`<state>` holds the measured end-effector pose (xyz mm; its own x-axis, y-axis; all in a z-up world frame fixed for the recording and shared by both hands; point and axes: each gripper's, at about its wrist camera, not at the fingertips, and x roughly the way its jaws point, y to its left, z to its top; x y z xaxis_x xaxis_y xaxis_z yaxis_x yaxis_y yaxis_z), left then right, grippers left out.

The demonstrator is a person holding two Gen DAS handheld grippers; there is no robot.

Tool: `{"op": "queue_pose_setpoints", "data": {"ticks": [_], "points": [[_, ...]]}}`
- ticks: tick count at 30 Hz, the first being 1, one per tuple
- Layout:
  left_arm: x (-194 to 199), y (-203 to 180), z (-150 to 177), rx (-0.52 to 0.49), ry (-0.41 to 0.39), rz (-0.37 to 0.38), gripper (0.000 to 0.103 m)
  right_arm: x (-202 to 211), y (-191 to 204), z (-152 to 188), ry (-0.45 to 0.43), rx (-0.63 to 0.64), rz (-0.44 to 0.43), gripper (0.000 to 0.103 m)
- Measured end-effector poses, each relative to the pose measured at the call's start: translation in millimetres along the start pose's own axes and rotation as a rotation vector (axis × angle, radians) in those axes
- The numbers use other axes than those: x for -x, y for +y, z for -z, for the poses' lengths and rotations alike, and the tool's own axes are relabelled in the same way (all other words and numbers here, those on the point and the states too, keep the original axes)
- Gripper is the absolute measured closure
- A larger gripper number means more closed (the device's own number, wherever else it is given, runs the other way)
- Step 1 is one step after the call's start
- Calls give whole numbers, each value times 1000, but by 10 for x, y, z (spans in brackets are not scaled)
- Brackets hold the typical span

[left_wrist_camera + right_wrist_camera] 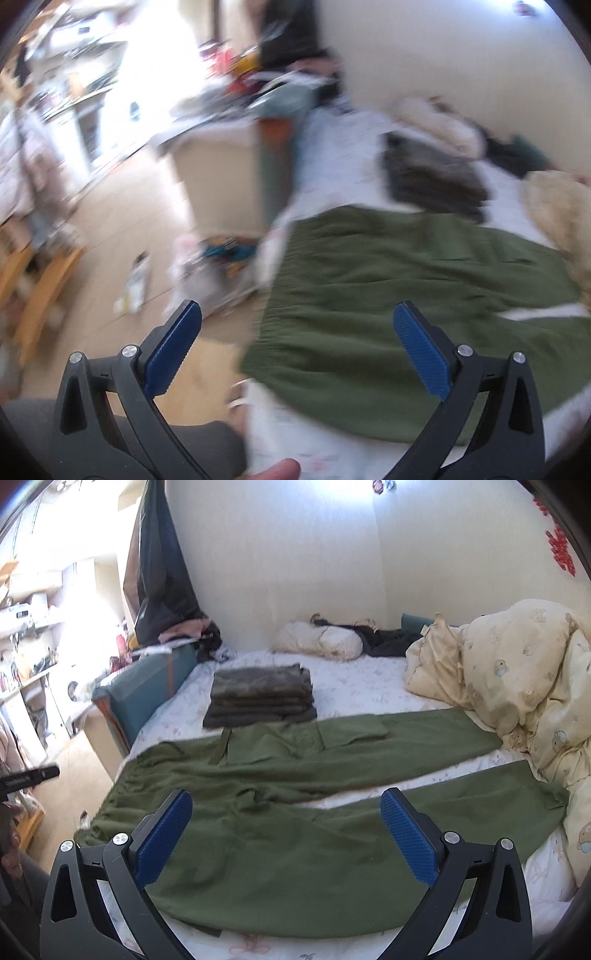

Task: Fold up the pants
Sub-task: 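Grasp the elastic waistband with the left gripper while the right gripper reaches the leg hem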

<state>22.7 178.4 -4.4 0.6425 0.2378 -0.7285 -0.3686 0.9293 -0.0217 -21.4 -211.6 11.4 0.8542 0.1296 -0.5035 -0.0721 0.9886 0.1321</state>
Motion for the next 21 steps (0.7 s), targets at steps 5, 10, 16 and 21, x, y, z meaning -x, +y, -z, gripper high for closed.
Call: {"op": "queue_pose_setpoints", "data": {"ticks": [5,10,16,21], "points": [[-728,677,255,265,244,-80,9,-94,-119,-92,23,-93,-45,0],[-1268,777,752,481,391,21,26,-197,-79,-82,57,-113,-66,0],[-1357,506,843,522,386,56,39,-144,-206,-39,39,-184,-100,0],[-1212,486,666,497,325,50,94,-187,-297,-52,44,-207,-64,0]]}}
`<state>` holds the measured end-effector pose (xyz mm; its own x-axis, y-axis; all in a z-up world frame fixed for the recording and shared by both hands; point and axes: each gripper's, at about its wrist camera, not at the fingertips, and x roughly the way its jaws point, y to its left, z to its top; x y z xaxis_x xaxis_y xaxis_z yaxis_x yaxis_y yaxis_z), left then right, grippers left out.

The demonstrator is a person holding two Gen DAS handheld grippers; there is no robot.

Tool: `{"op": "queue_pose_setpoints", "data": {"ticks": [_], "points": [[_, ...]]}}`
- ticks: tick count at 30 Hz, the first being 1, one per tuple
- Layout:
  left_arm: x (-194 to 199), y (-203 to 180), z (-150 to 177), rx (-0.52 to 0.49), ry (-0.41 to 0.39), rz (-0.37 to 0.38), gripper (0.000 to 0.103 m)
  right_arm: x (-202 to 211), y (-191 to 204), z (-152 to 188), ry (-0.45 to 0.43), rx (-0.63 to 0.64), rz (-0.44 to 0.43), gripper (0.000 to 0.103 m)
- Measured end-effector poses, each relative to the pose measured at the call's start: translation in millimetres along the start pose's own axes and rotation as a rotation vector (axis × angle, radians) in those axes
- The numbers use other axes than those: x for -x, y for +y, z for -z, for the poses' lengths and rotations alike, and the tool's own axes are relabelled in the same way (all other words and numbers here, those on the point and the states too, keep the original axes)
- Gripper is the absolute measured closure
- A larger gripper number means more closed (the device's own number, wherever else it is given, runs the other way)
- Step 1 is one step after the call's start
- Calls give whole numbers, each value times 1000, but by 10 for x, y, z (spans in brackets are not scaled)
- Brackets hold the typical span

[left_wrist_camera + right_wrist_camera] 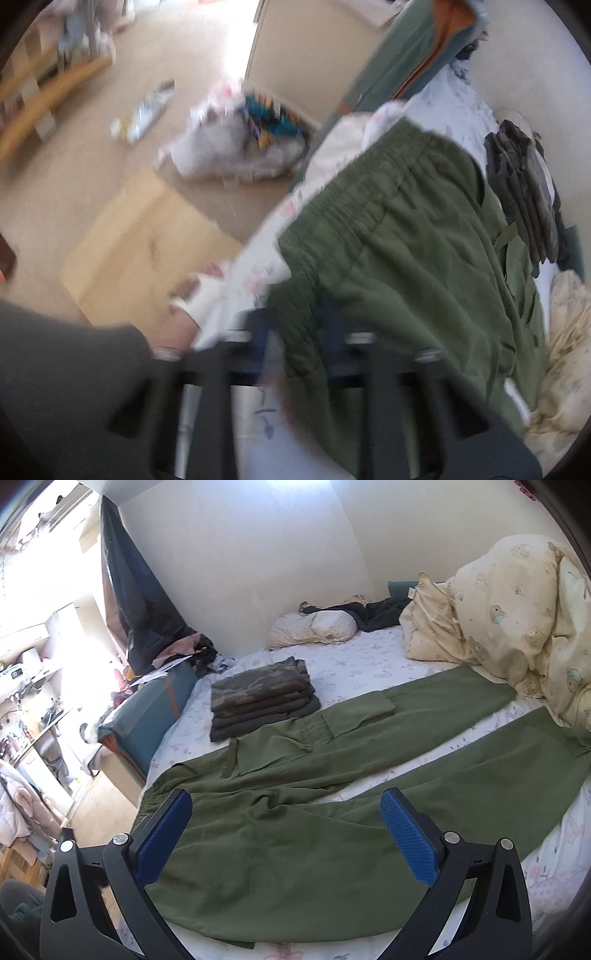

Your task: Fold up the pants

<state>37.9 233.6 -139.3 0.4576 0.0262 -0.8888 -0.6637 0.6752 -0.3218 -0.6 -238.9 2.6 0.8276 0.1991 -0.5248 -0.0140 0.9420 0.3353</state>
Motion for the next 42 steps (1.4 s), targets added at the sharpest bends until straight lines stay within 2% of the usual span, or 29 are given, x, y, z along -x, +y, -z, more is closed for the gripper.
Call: {"op": "queue_pose_setpoints", "data": {"ticks": [5,9,11,13,15,17,18,19,21,23,24,27,31,34,36,42], "points": [[466,-246,-108,-138,-89,123,95,-126,-85,29,63,-56,-7,0],[620,-280,-155,-138,-69,177,95,-188,-114,60,86,-73,-7,0],[636,-296,-170,-141,-71,167,95,-188,-110,65,80,-64,-13,0],[621,-288,-178,-129,-64,140,95,-229,-124,84,118,-70,-44,0],[598,-297,-161,-119,-49,64,94,-295,-184,161,188,-119,-49,0],[575,-325,-172,-126,-27,77,94,-308,-341,364,261,-290,0,0],[584,-349,-171,-151,-33,69,94,-321,-440,562,309,-439,-26,0],[600,-370,-175,-169,-41,63,94,-355,-478,727,352,-526,-53,0],[597,-347,-185,-155,-28,73,94,-483,-535,1079,444,-643,-73,0],[586,-330,-202,-132,-13,69,94,-631,-674,1365,533,-704,-3,3],[587,-338,-200,-134,-10,72,94,-691,-827,1472,567,-749,45,10],[637,-383,-193,-157,-24,74,94,-668,-1261,1504,513,-846,149,13],[653,-419,-189,-161,-30,80,94,-613,-1980,1154,356,-897,327,11],[648,-438,-211,-166,-31,83,94,-656,-2676,876,262,-996,394,10],[646,-440,-209,-163,-30,80,95,-657,-3107,614,229,-978,470,10],[575,-369,-254,-121,-11,47,94,-374,-3855,3,138,-905,686,12]]}}
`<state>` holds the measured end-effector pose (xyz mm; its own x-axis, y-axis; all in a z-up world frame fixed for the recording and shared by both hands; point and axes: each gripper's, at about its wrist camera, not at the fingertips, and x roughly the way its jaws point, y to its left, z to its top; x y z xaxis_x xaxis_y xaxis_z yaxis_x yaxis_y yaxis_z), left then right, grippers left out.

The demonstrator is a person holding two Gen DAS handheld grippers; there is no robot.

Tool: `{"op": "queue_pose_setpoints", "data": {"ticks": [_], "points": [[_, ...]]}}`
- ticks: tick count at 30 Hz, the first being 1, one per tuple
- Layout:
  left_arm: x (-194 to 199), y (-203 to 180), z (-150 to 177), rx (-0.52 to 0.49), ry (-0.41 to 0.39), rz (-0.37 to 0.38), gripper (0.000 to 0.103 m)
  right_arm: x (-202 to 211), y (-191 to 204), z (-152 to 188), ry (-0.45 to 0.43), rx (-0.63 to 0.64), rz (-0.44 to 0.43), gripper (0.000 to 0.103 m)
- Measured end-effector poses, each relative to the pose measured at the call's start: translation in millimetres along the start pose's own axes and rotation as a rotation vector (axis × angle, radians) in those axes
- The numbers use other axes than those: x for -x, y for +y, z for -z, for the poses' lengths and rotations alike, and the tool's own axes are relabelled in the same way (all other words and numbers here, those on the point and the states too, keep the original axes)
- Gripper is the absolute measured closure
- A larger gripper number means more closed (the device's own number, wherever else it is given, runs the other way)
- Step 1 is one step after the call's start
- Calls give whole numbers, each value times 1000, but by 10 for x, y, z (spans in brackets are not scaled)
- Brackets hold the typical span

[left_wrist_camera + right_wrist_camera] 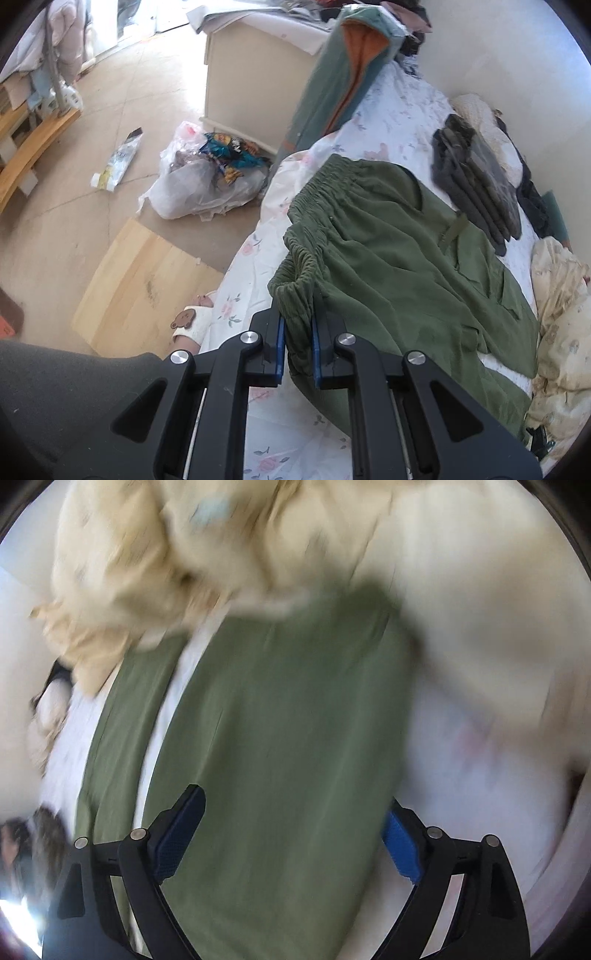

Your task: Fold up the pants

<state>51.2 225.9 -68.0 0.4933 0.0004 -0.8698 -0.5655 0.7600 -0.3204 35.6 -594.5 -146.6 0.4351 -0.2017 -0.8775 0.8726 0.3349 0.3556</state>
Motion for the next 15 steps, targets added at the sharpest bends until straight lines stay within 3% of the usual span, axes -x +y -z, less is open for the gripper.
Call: {"op": "queue_pose_setpoints", "data": {"ticks": [1,3,4,5,6,7,10,15], "points": [[-8,13,-4,4,2,-3,94,12,-75,-151,-20,-24,0,12],[-12,12,-4,5,0,-8,94,1,-100,-314,-37,-32,18,25],[-14,4,-1,1,-3,-11,94,-37,-80,-383,-28,-7,41,46],[-17,-6,4,-3,-6,-16,94,-72,-112,-448,-13,21,53,74],[-20,-15,3,-7,-7,-23,94,-101,-99,-465,-4,43,71,93],[-24,-14,7,-7,-8,-35,94,-92,-77,-496,-19,48,87,99],[-78,38,-10,37,8,-73,95,141,-44,-509,-140,25,78,103],[-134,193,-120,152,73,-42,95,647,273,-657,-287,-2,-70,103]]}}
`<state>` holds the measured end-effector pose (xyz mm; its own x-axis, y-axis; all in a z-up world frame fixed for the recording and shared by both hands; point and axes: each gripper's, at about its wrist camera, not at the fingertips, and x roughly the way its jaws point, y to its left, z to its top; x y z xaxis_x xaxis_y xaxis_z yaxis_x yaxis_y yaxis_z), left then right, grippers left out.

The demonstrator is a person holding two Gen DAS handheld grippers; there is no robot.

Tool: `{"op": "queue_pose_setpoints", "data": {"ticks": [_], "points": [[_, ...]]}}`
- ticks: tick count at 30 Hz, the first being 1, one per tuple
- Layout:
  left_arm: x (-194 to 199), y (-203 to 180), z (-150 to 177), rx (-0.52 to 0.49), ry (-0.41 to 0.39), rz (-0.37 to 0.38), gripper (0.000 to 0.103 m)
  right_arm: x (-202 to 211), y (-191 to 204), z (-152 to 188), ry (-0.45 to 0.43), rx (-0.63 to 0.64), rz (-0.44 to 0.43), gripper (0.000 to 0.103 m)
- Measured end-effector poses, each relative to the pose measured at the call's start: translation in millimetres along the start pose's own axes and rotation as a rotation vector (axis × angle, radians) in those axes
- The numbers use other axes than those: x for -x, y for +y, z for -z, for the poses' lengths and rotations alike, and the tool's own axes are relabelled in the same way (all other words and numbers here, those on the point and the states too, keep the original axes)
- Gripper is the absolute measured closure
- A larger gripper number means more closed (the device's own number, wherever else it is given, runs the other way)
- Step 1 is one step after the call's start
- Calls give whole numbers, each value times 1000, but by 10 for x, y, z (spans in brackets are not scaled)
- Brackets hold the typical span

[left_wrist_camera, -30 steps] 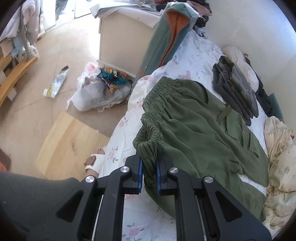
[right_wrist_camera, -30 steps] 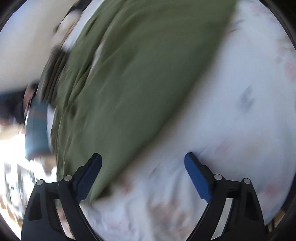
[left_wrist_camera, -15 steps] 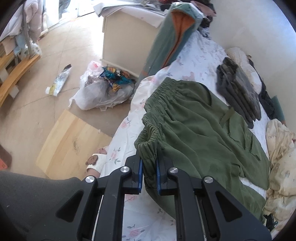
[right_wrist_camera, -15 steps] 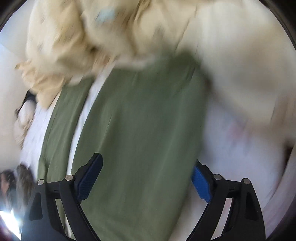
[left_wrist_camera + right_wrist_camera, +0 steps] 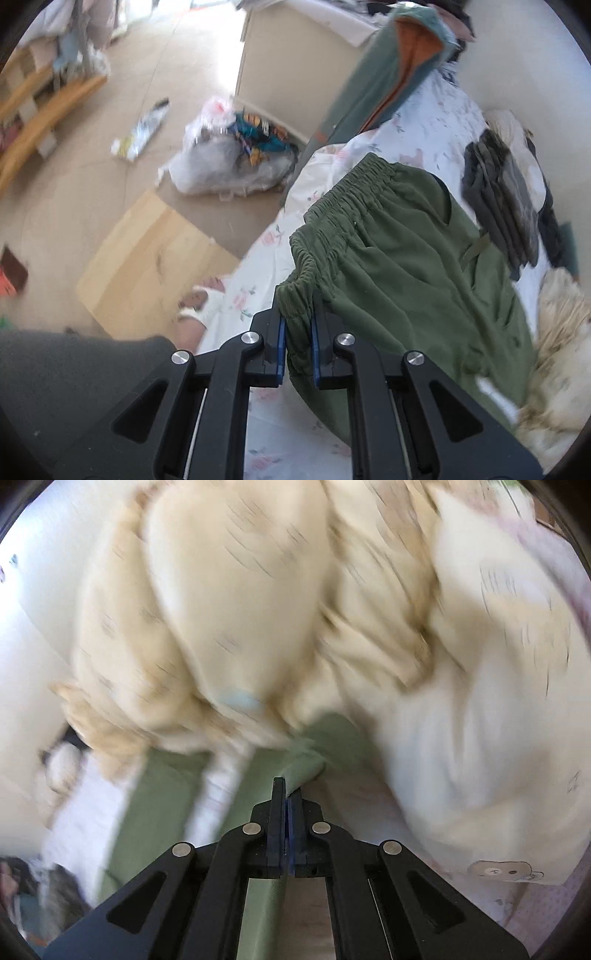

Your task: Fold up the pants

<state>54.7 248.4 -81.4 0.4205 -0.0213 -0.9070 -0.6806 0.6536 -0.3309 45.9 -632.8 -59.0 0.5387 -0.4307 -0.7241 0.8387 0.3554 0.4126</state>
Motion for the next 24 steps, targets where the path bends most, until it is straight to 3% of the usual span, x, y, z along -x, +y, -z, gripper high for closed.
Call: {"op": "queue_pose_setpoints", "data": {"ticks": [2,5,10,15,18,21,23,24], "points": [[-74,17,-117,62,73,10,95,-13,276,-179,-2,24,-49,103],[-99,-173,-354,37,92,8,95,-111,849,-379,16,124,-80,103],[-185,-949,-828,-164,43,-65,95,-492,1792,-480,2,292,-40,103],[-586,-1869,-1322,-414,-67,-176,95,-1370,2663,-343,27,432,25,103],[-1033,-2296,-1546,-535,-114,-278,95,-1932,3139,-179,69,554,89,103],[-1559,-2431,-1736,-556,-68,-332,90,-2494,3465,123,158,678,148,103],[-1778,-2406,-1882,-507,-24,-300,89,-2703,3592,304,179,728,158,103],[-1813,-2389,-1921,-475,-27,-280,82,-2774,3645,380,186,761,165,102]]}}
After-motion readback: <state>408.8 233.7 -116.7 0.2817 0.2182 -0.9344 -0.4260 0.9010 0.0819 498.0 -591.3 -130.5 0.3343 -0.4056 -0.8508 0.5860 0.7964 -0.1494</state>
